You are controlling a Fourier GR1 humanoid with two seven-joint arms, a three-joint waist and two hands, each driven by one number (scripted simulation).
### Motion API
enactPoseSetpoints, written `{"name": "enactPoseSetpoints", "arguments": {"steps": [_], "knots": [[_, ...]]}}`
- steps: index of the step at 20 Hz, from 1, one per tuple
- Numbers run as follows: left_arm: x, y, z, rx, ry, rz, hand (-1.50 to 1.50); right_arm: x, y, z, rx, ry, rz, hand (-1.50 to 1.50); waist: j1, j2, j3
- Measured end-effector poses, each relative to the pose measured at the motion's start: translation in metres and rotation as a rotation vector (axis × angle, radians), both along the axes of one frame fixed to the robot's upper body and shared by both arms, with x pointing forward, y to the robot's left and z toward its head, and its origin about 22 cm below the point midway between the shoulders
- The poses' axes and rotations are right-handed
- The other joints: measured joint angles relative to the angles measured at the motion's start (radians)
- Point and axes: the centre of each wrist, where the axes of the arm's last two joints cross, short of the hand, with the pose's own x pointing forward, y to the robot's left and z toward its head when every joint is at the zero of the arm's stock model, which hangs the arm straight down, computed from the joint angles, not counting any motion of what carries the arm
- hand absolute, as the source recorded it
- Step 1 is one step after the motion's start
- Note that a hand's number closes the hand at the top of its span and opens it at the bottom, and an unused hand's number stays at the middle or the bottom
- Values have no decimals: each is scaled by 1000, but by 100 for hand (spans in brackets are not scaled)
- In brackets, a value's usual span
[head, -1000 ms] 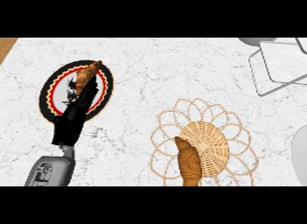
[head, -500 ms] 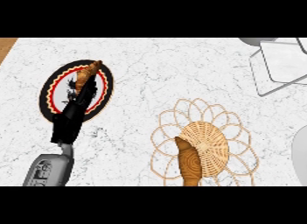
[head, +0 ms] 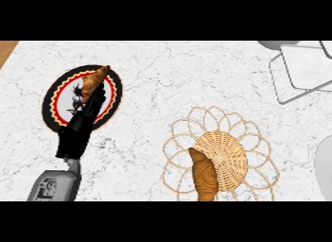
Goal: Pick the tomato from the placemat and place it in the tiered shelf
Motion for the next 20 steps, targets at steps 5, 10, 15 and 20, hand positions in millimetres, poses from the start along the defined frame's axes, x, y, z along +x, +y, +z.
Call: {"name": "enactPoseSetpoints", "arguments": {"steps": [5,10,15,20], "knots": [[1,4,-2,-5,8,2,0,-4,-9,-5,44,-9,-39,-150,-5,-2,0],[-2,5,-5,-4,11,7,0,-10,-16,-2,138,-66,7,-150,-8,-3,0],[-2,5,1,-11,16,7,0,-15,-17,13,197,-93,78,-150,-8,-4,1],[-4,4,-10,-1,12,7,0,-21,-25,34,247,-155,116,-150,-8,-2,1]]}}
